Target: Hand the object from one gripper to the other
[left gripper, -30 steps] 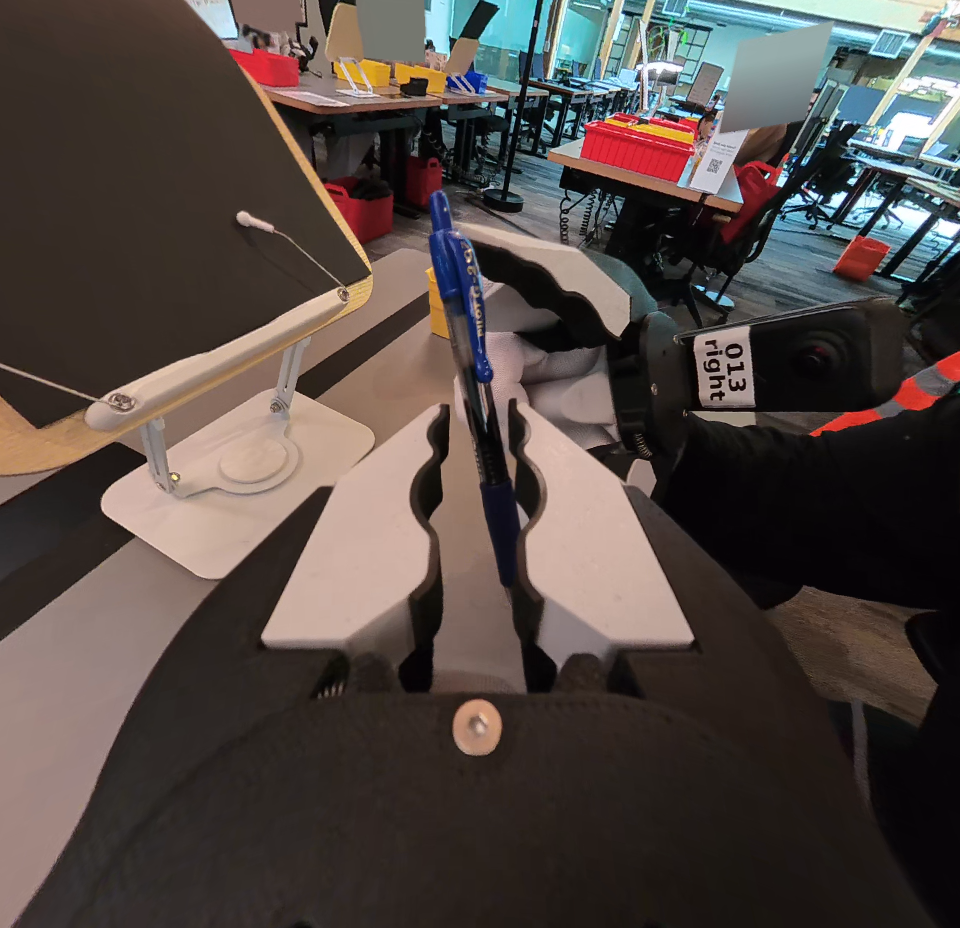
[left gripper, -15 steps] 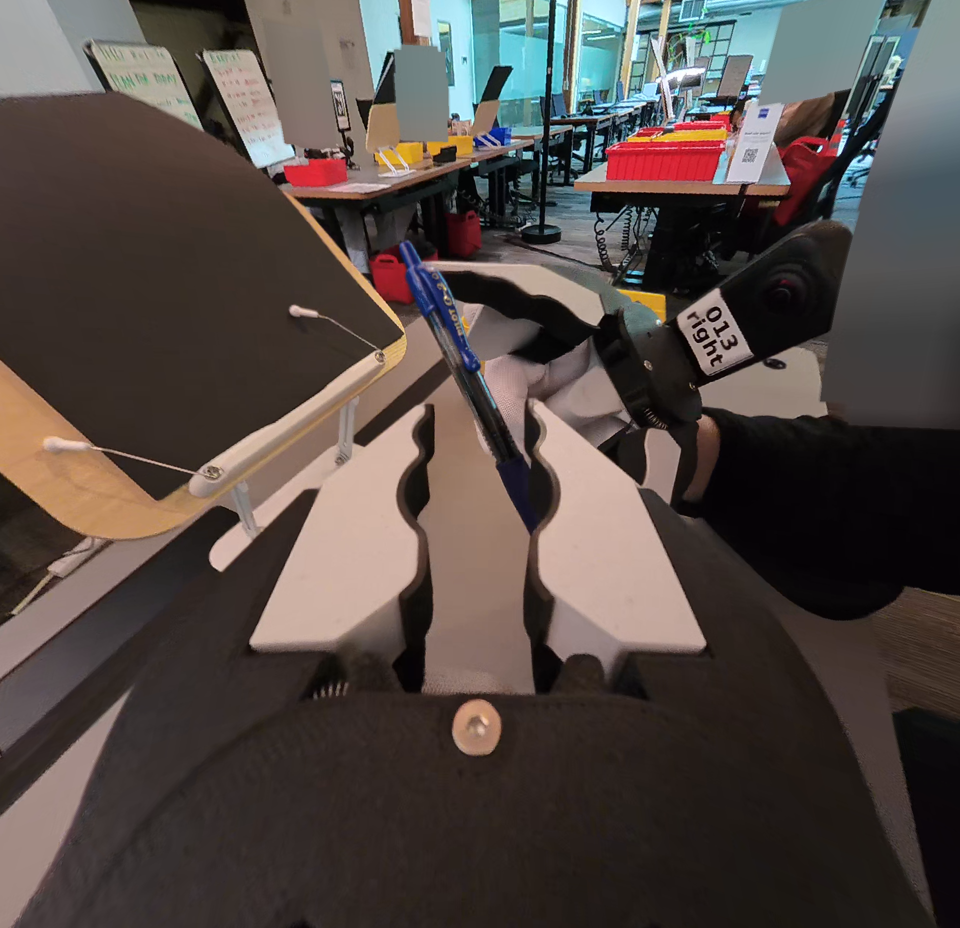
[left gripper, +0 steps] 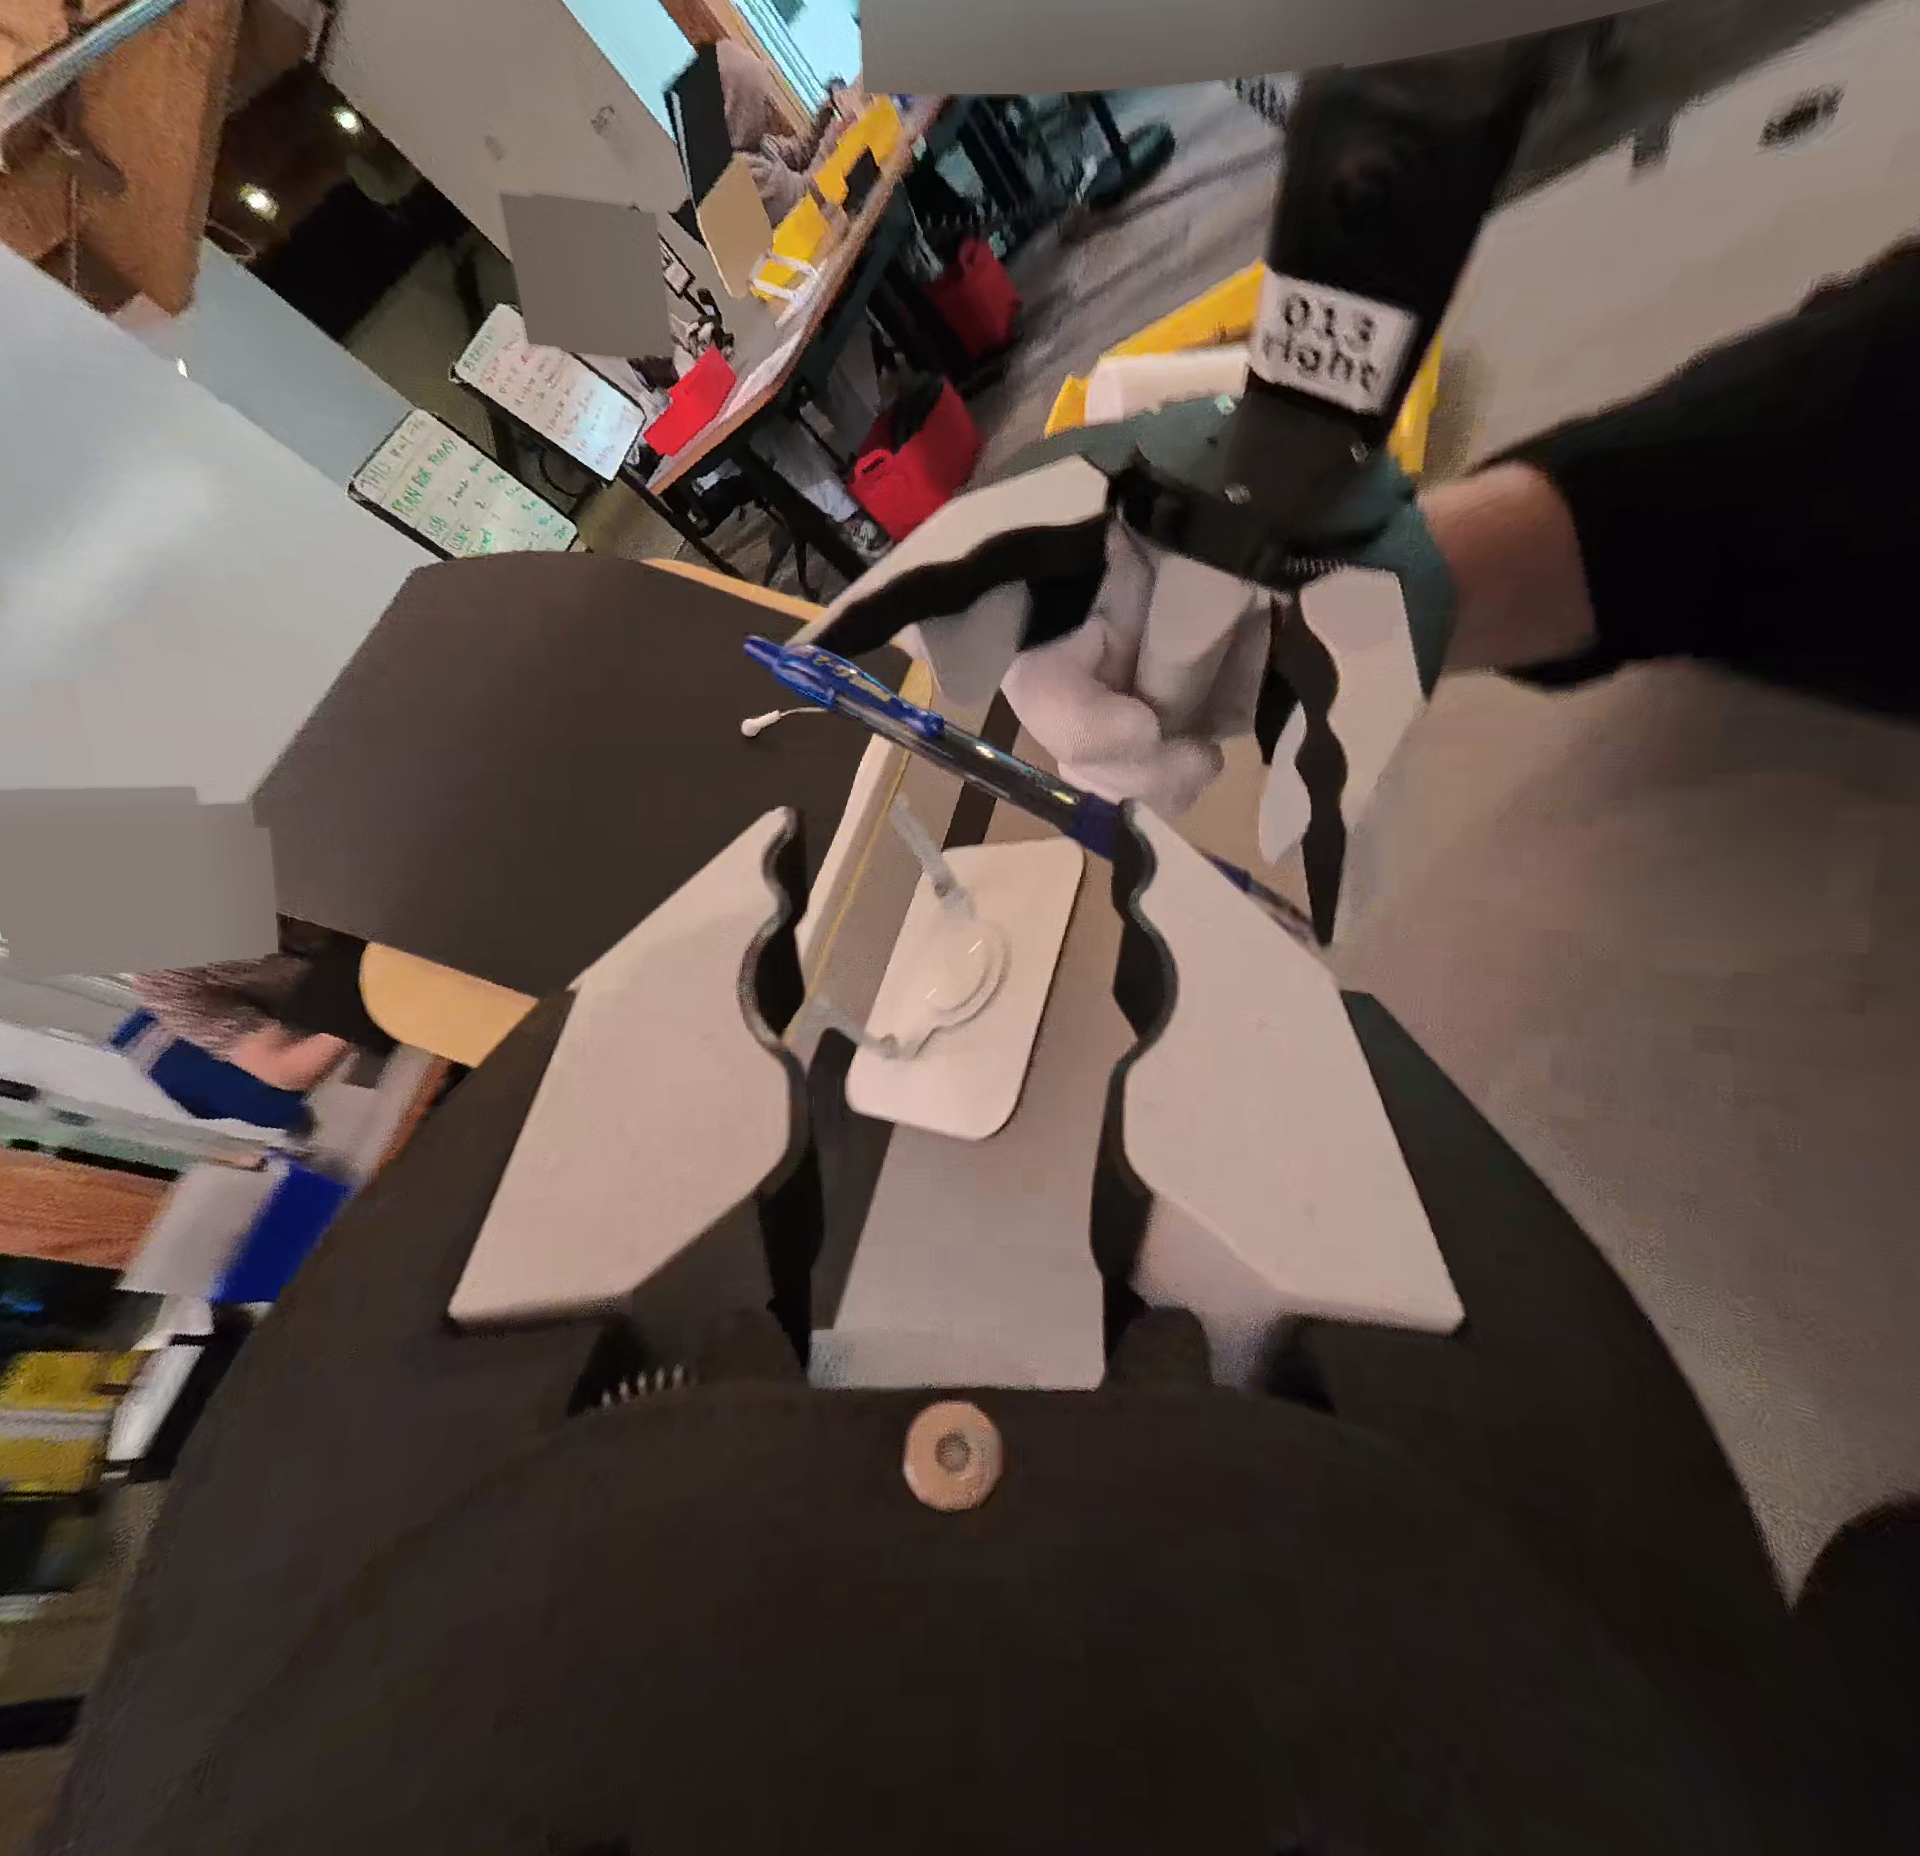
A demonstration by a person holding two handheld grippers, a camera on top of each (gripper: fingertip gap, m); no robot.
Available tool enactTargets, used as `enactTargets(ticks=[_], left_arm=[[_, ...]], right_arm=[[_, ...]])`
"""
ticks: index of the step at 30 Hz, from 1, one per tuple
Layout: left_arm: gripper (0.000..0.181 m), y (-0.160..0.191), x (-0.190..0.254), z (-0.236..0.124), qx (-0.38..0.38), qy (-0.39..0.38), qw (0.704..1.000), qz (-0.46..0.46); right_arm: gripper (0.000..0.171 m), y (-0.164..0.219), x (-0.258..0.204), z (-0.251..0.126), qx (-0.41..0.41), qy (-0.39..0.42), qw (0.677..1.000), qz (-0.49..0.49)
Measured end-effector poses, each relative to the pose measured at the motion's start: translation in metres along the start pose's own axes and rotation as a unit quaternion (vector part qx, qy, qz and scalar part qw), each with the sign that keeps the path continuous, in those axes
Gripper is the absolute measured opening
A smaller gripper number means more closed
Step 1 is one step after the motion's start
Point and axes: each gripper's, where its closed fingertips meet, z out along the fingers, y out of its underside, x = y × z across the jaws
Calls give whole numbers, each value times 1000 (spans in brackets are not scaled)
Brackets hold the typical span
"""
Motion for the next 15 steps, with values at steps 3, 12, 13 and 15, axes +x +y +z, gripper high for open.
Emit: enactTargets(ticks=[3, 12, 13, 15], left_arm=[[72, 6, 11, -3, -44, 2, 996, 73], [105, 12, 29, -11, -111, 40, 982, 145], [107, 11, 31, -12, -113, 47, 982, 145], [110, 10, 34, -13, -119, 56, 980, 146]], right_arm=[[133, -7, -5, 0, 12, -14, 1000, 12], [133, -18, -21, 3, 28, -49, 998, 24], [133, -19, -21, 3, 30, -49, 998, 26], [133, -21, -22, 2, 32, -52, 998, 27]])
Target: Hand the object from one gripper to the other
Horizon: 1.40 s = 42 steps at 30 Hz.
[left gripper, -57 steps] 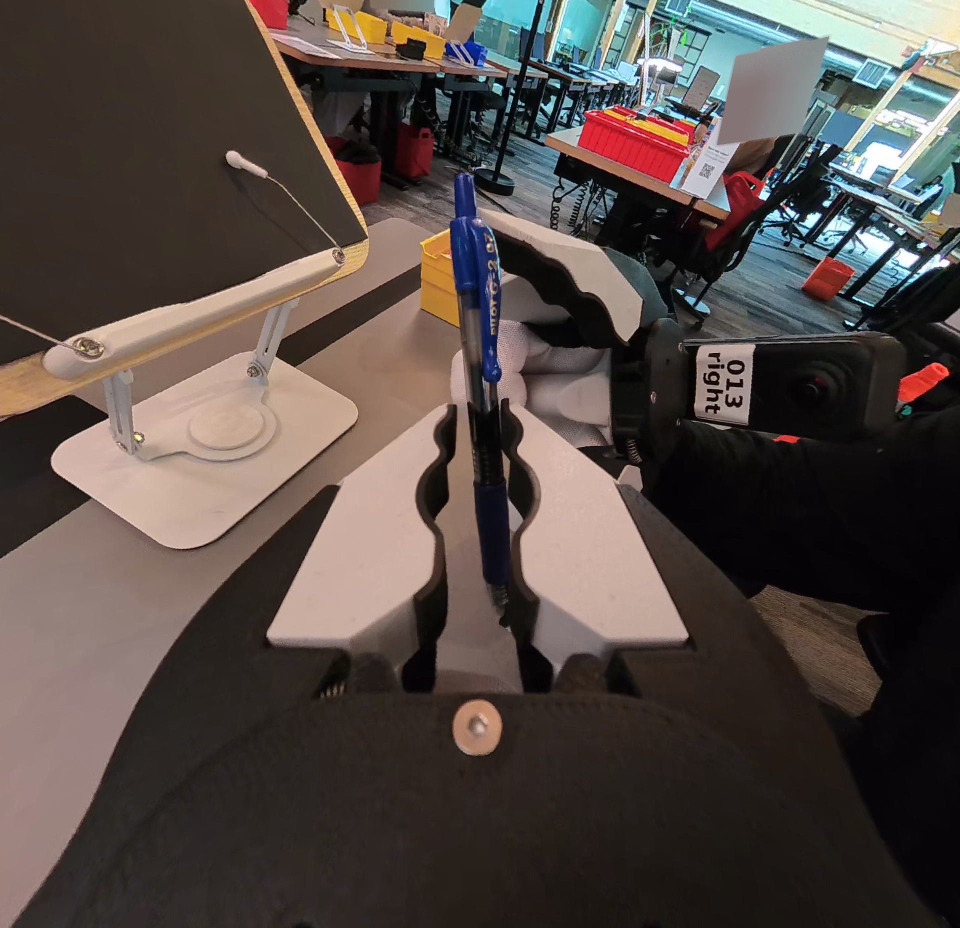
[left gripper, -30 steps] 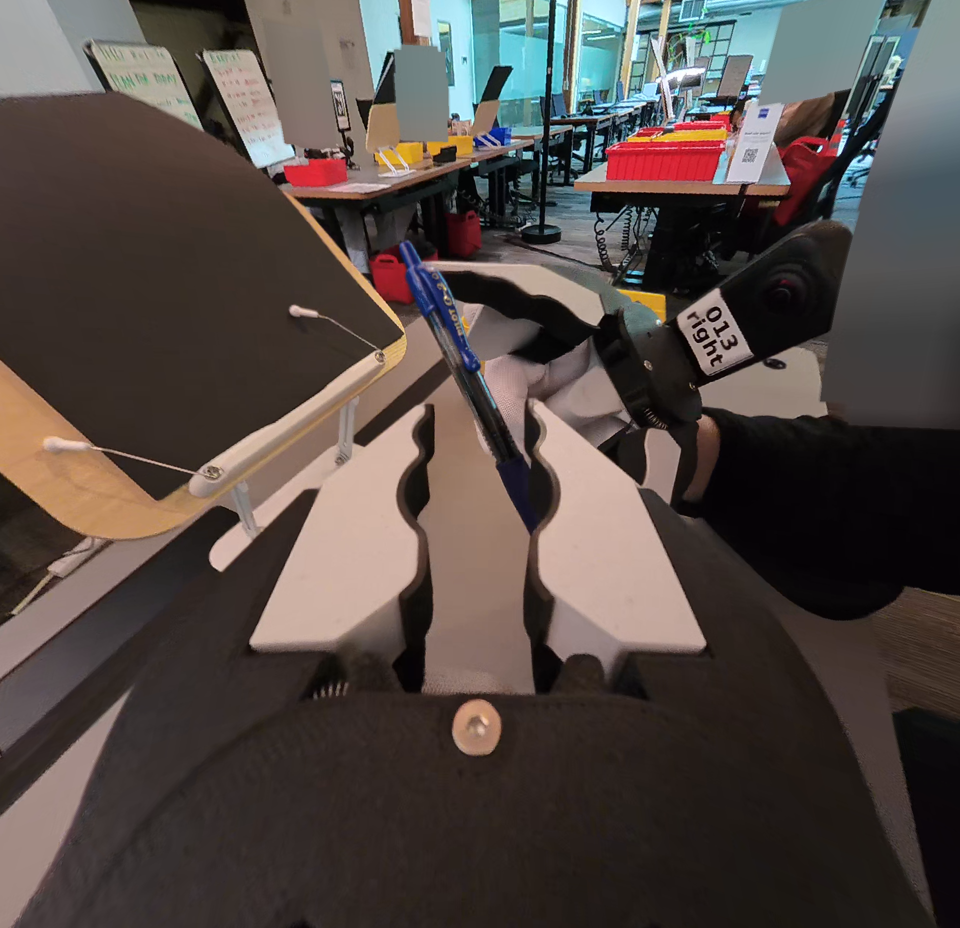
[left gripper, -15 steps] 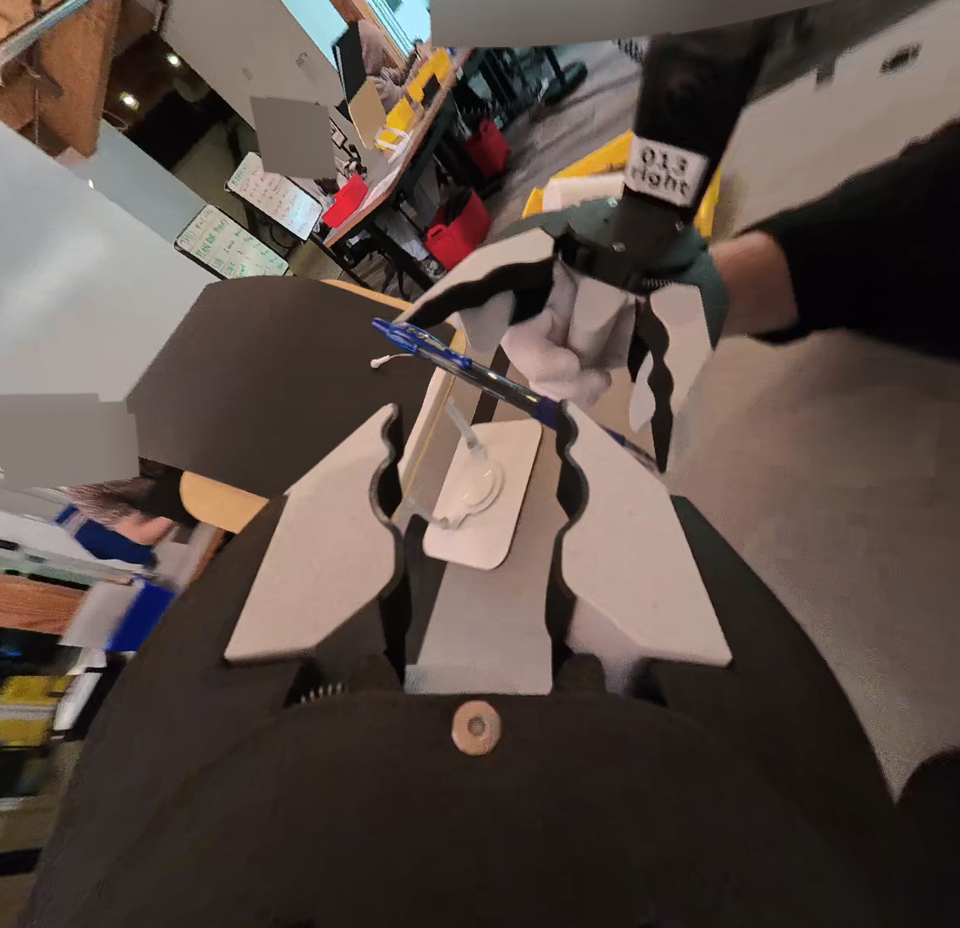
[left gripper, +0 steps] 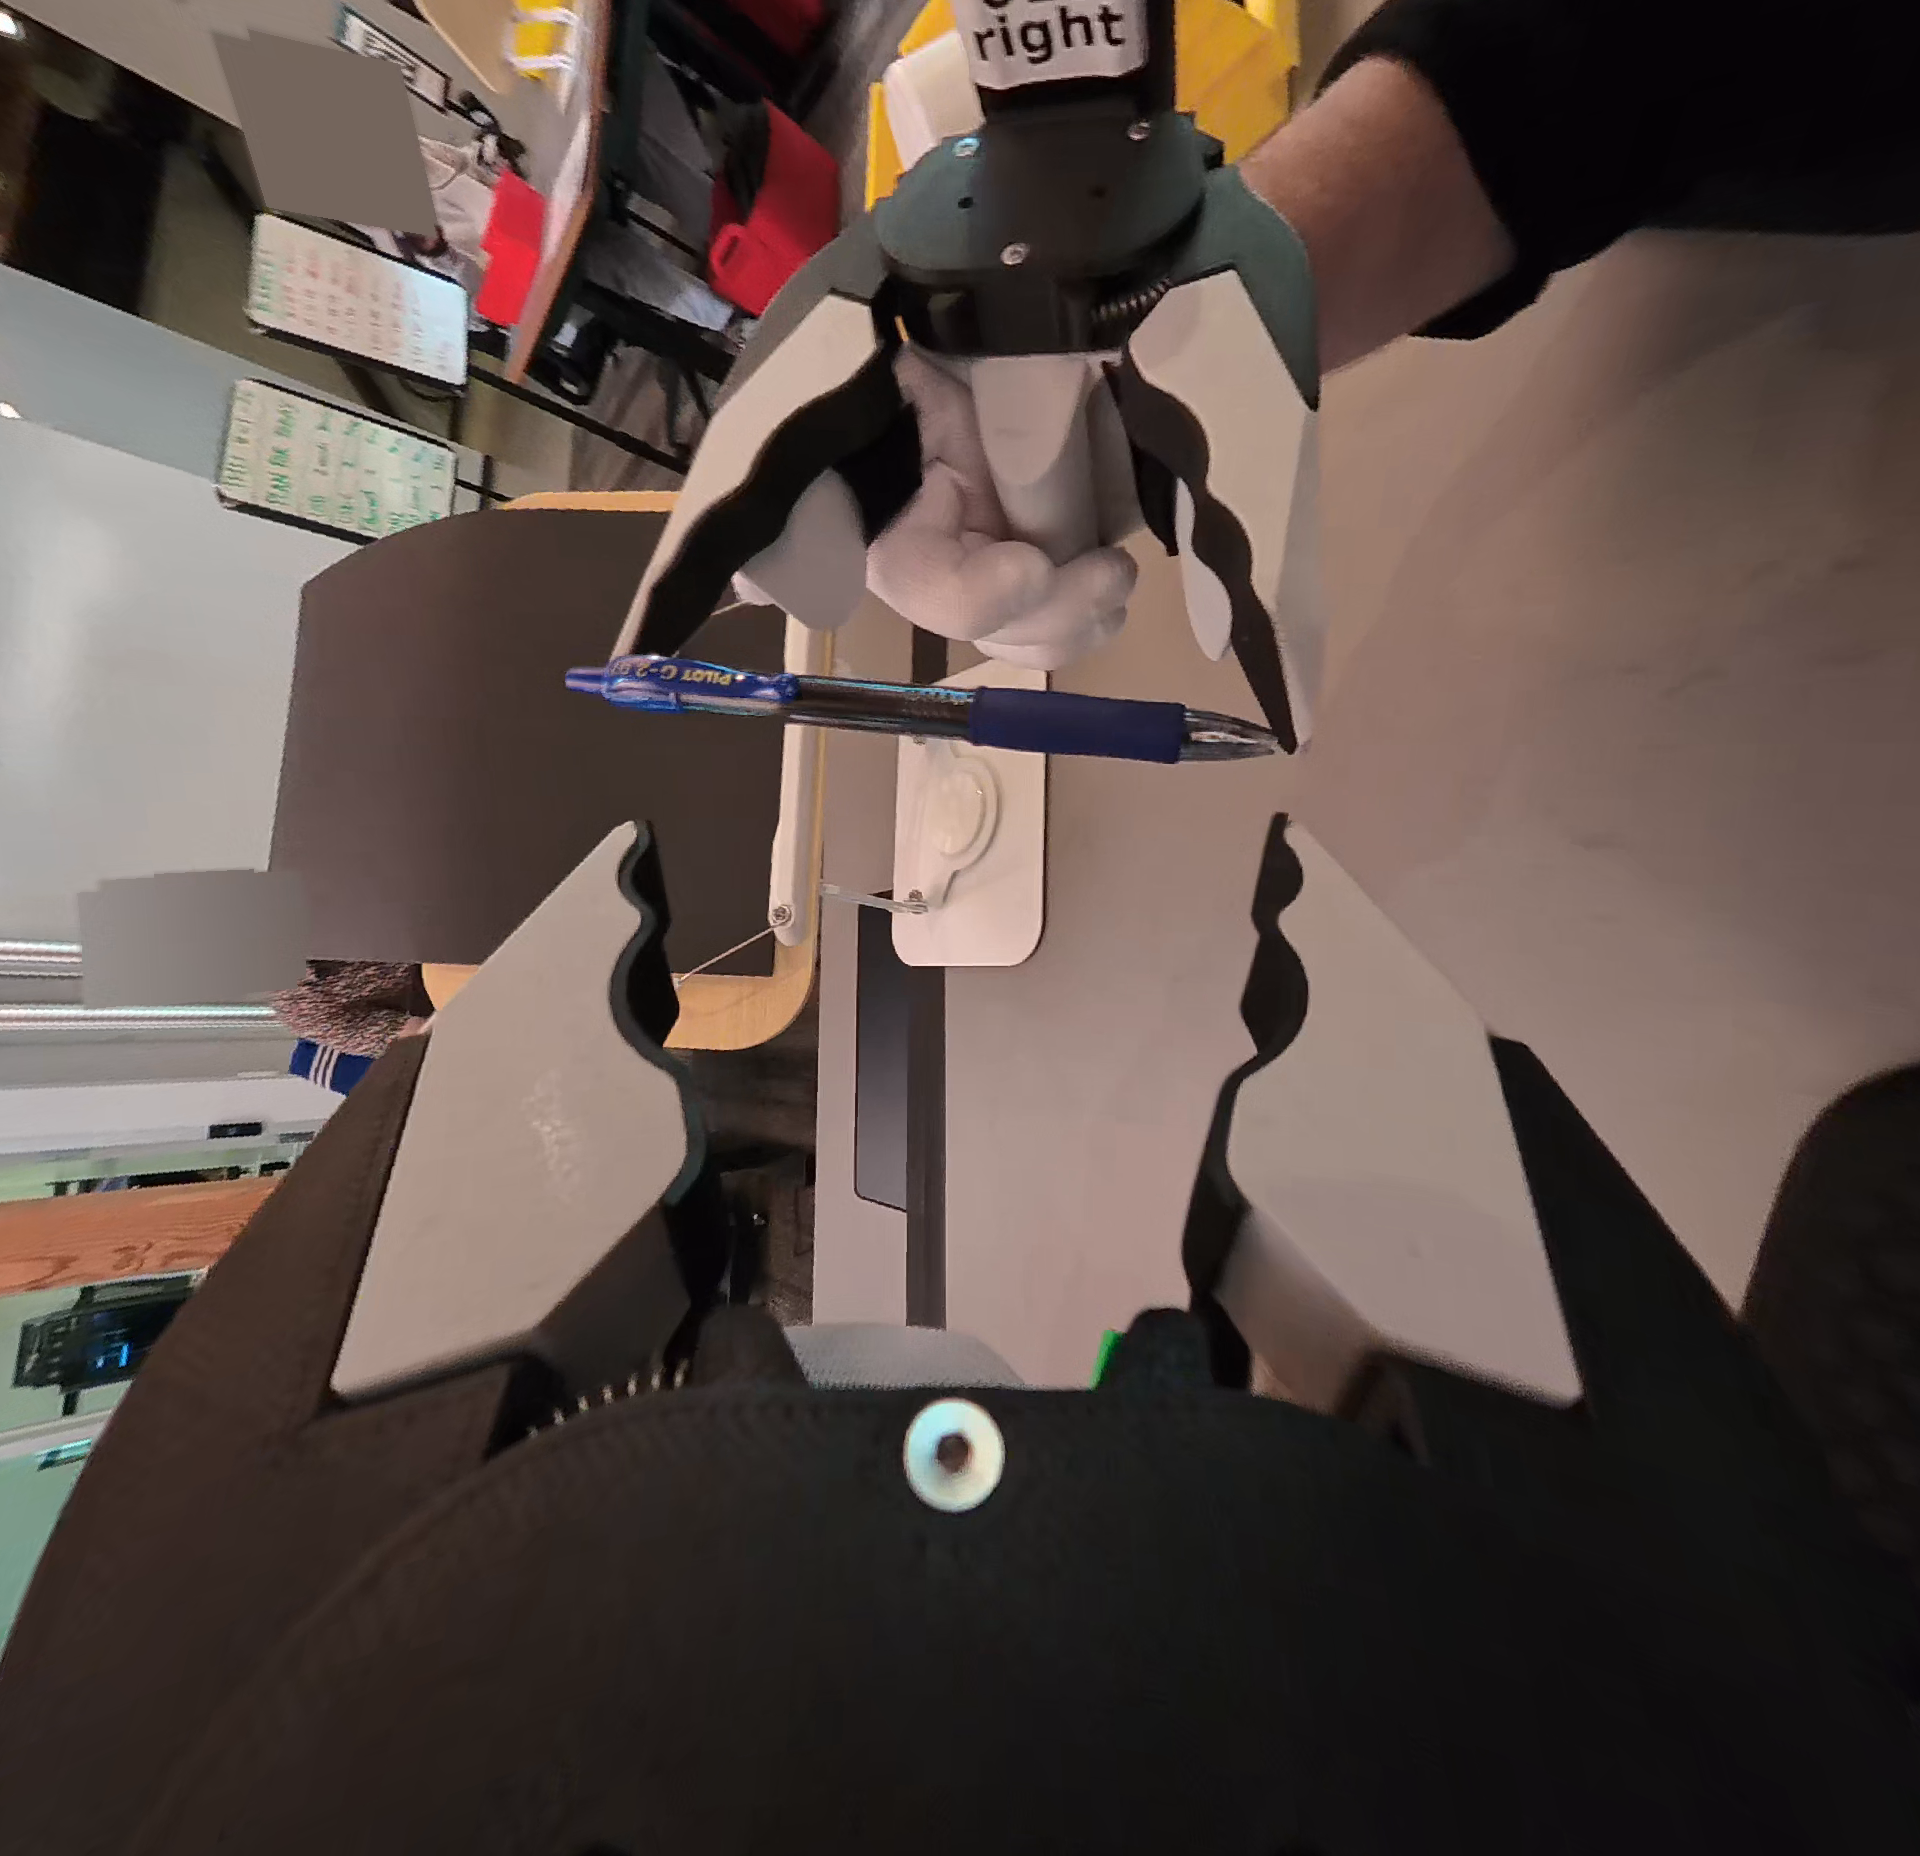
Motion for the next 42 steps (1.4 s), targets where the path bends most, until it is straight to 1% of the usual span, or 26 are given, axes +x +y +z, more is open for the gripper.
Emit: enactTargets(ticks=[7, 13, 20, 33, 39, 42], left_arm=[[113, -13, 6, 2, 13, 20, 1000, 5], [115, -17, 8, 5, 9, 27, 999, 17], [116, -16, 10, 6, 7, 33, 999, 16], [137, -12, 7, 12, -21, 25, 999, 33], [134, -10, 11, 15, -30, 44, 998, 37], [138, -8, 10, 16, -36, 45, 998, 32]], right_arm=[[133, -4, -5, 0, 6, -13, 1000, 4], [133, -5, -11, 2, 5, -25, 1000, 5], [133, -4, -14, 2, 2, -31, 1000, 1], [133, 1, -20, 4, -13, -39, 999, -16], [133, 2, -23, 4, -21, -41, 998, -33], [132, 1, -23, 4, -23, -40, 998, -39]])
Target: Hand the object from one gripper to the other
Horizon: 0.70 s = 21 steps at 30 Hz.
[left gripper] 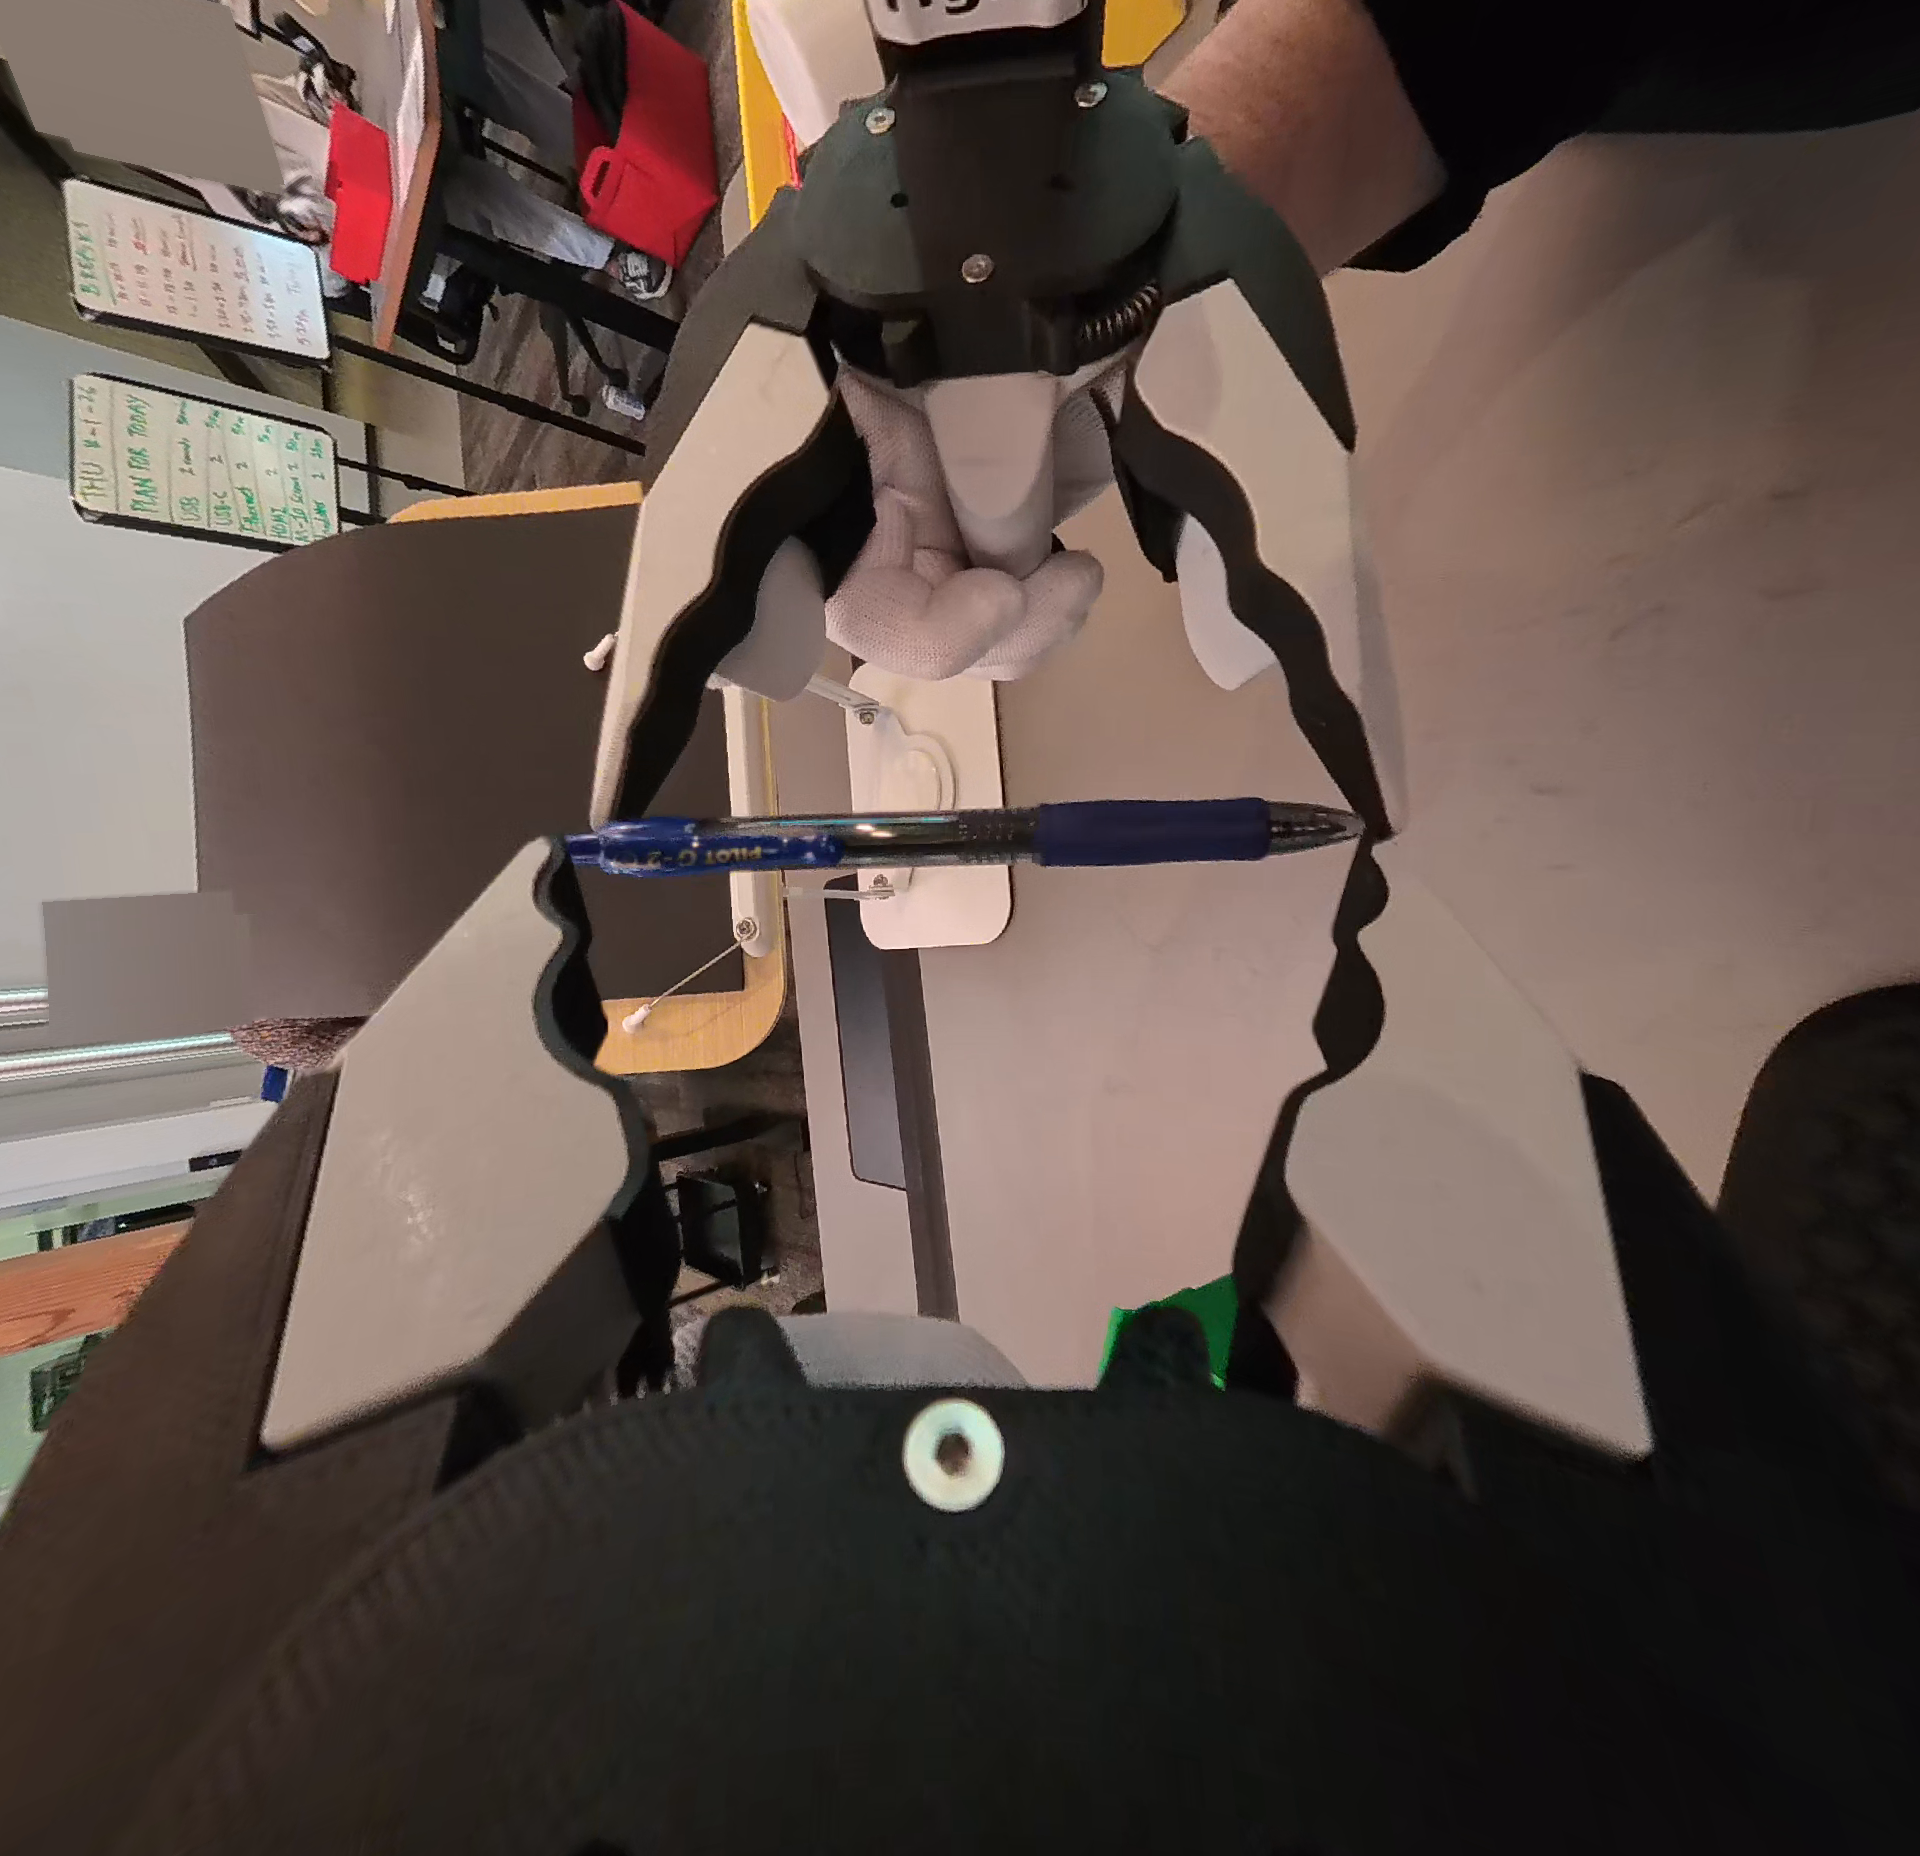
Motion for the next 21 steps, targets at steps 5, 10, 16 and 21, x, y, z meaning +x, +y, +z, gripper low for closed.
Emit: enactTargets(ticks=[5, 10, 16, 21], left_arm=[[137, 1, -1, 0, -6, 3, 1000, -3], [133, -1, -2, 0, -5, 0, 1000, 0], [90, -11, -10, -7, 29, -18, 999, -14], [101, -5, 0, 6, 22, -9, 999, -30]], right_arm=[[132, -1, 1, -1, -2, 3, 1000, -4], [132, -3, 4, -2, 0, 9, 1000, -7], [110, -3, 3, -4, 1, 3, 1000, -11], [106, 5, -6, -1, -5, -18, 1000, -6]])
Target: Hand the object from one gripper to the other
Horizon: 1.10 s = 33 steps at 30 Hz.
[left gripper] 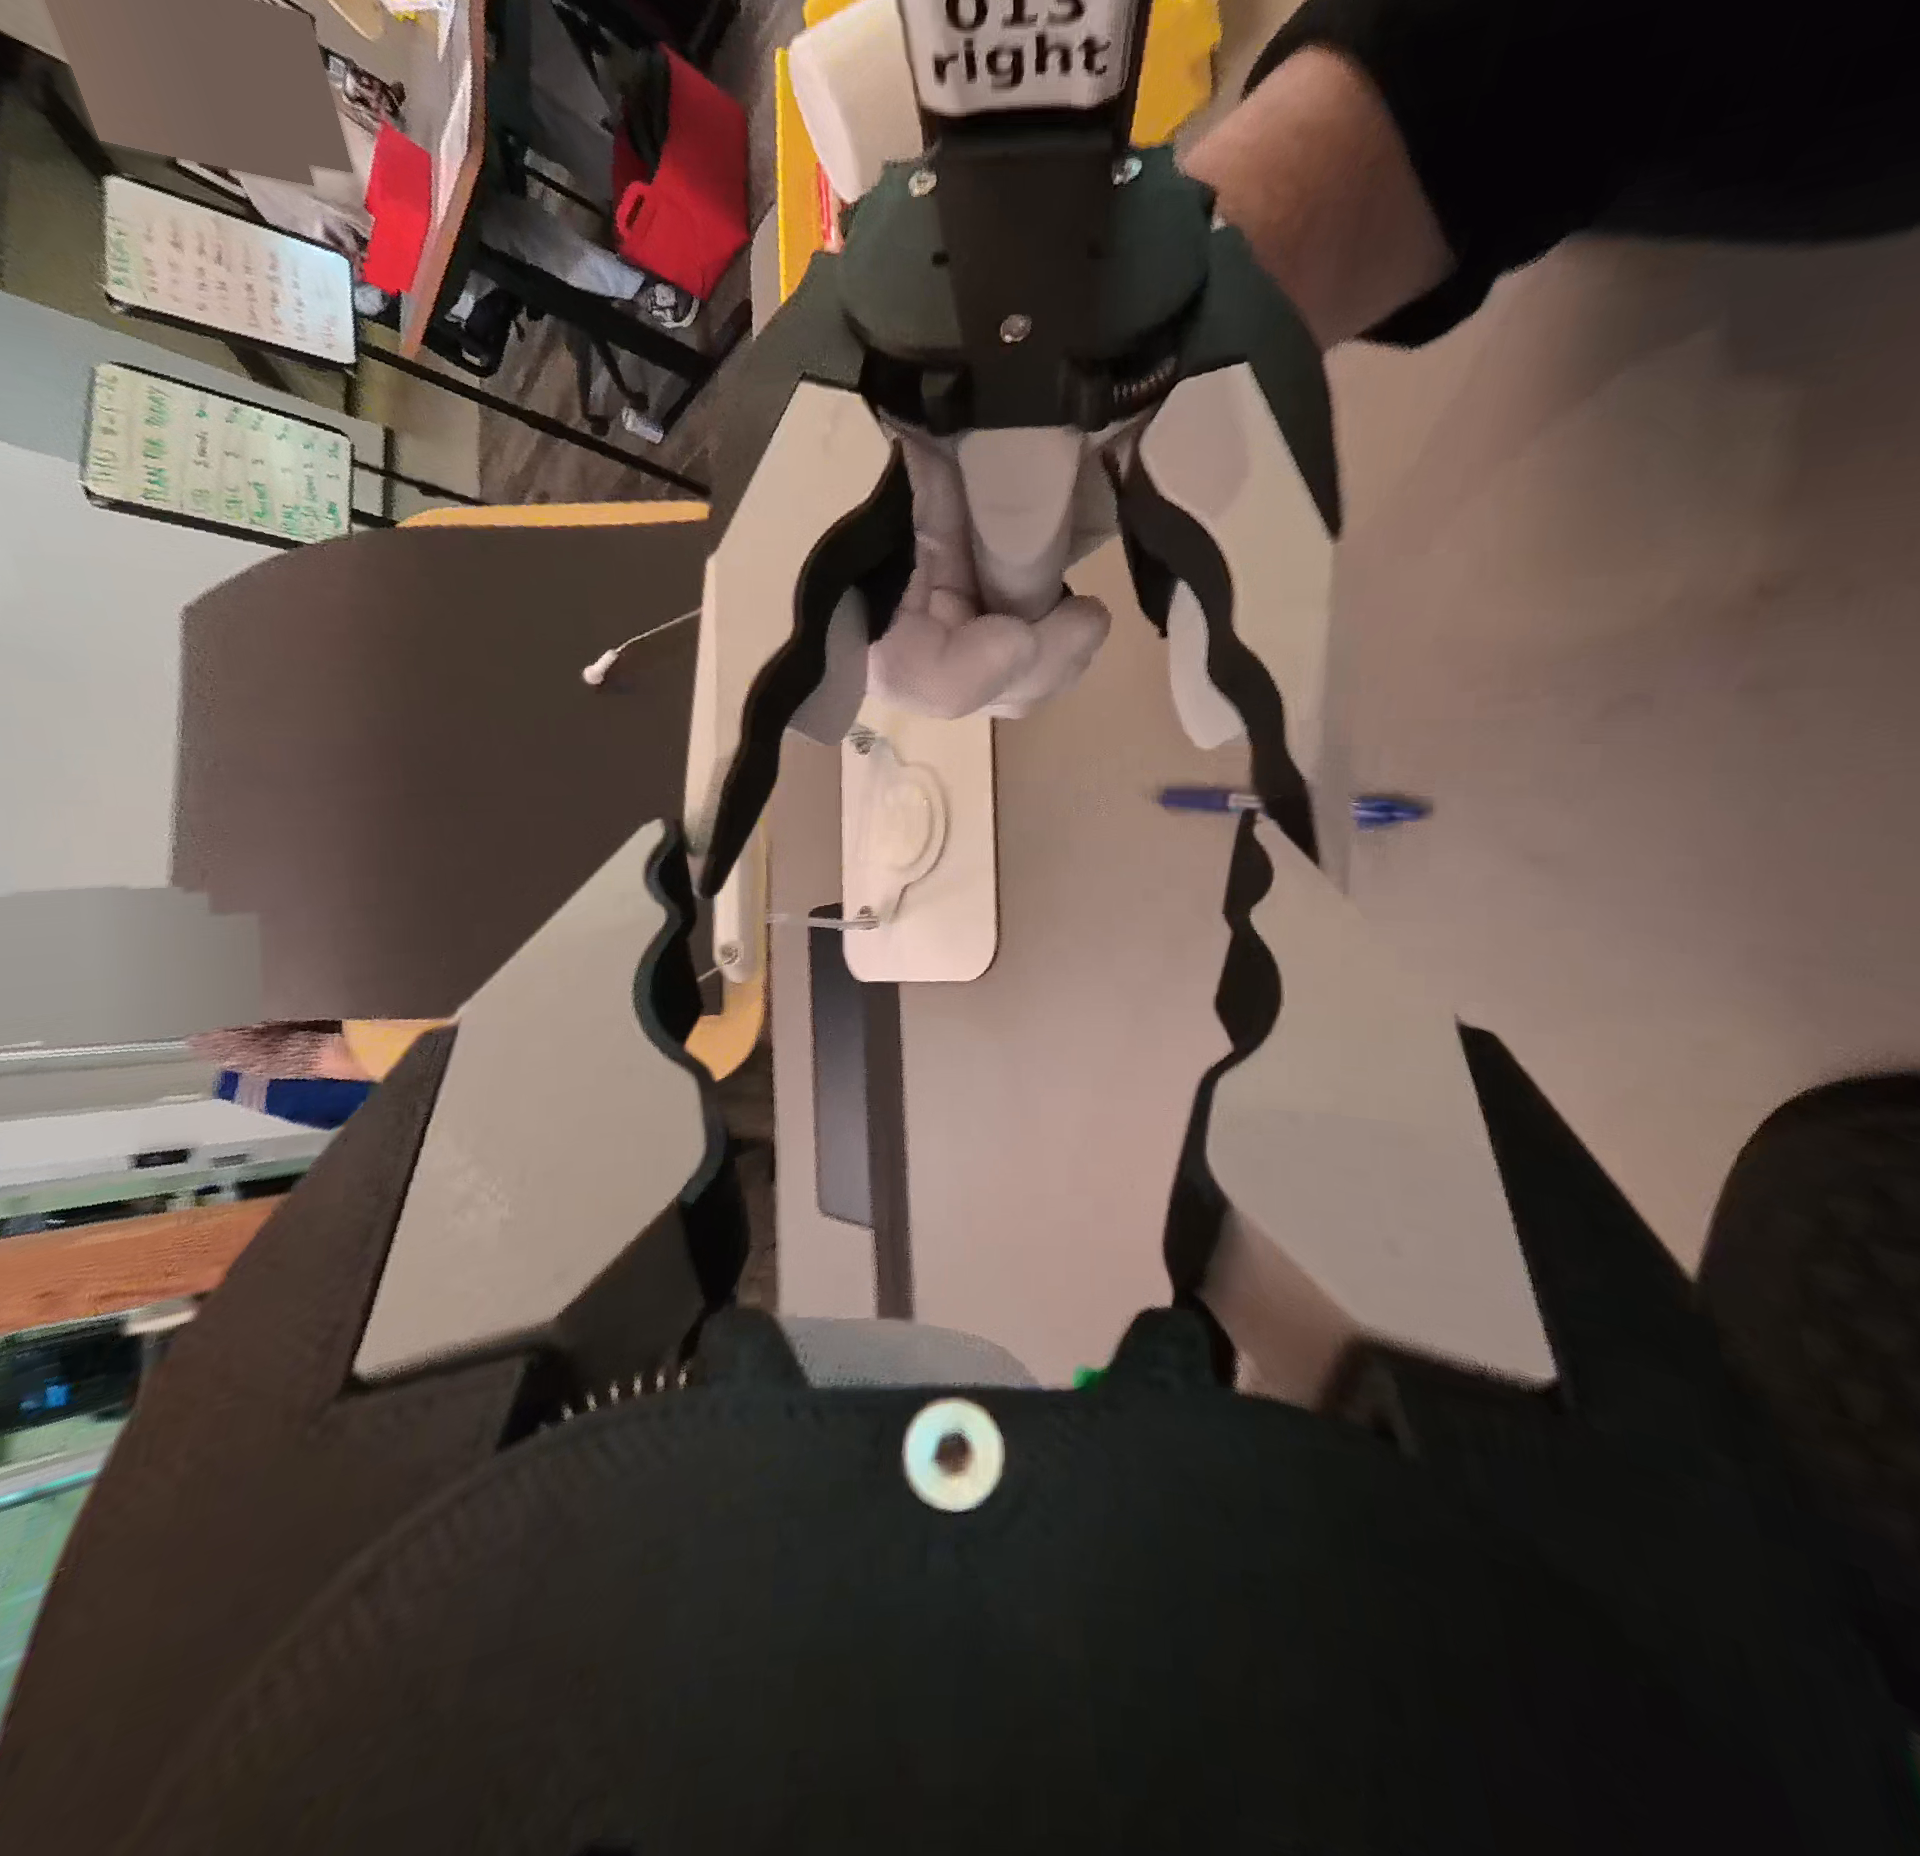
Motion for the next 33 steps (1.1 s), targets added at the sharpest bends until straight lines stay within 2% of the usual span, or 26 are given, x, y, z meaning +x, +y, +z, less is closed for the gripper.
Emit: enactTargets(ticks=[1, 3, 5, 8, 10, 14, 18, 20, 22, 25, 28, 31, 33], left_arm=[[99, 2, 0, 1, 8, -7, 1000, -16], [91, 10, 4, 2, 16, -12, 998, -53], [91, 19, 15, 10, 25, -7, 995, -100], [88, 37, 43, 39, 9, 16, 990, -138], [87, 30, 70, 67, 26, 60, 984, -168], [83, 13, 112, 131, 14, 102, 989, -106], [81, -7, 134, 193, 23, 138, 989, -43], [80, -18, 132, 225, 37, 140, 989, -22], [71, -28, 126, 254, 49, 144, 988, 4], [64, -29, 125, 292, 41, 176, 982, 48], [56, -26, 123, 317, 33, 217, 974, 55], [47, -24, 136, 325, 27, 291, 956, 38], [27, -21, 144, 330, 20, 321, 946, 41]], right_arm=[[104, 4, 2, -4, -4, -7, 1000, 5], [112, 12, 11, -15, -22, -9, 1000, 19], [104, 18, 19, -30, -32, -23, 998, 49], [94, 37, 34, -54, -66, -27, 994, 84], [90, 53, 46, -70, -93, -13, 991, 93], [81, 73, 65, -96, -95, 8, 985, 147], [77, 61, 78, -112, -83, 27, 986, 143], [76, 51, 83, -119, -76, 34, 987, 135], [76, 44, 89, -126, -72, 46, 988, 127], [75, 37, 95, -134, -65, 58, 989, 121], [75, 35, 98, -139, -68, 64, 989, 117], [75, 32, 101, -142, -64, 68, 989, 115], [74, 29, 101, -143, -62, 69, 989, 113]])
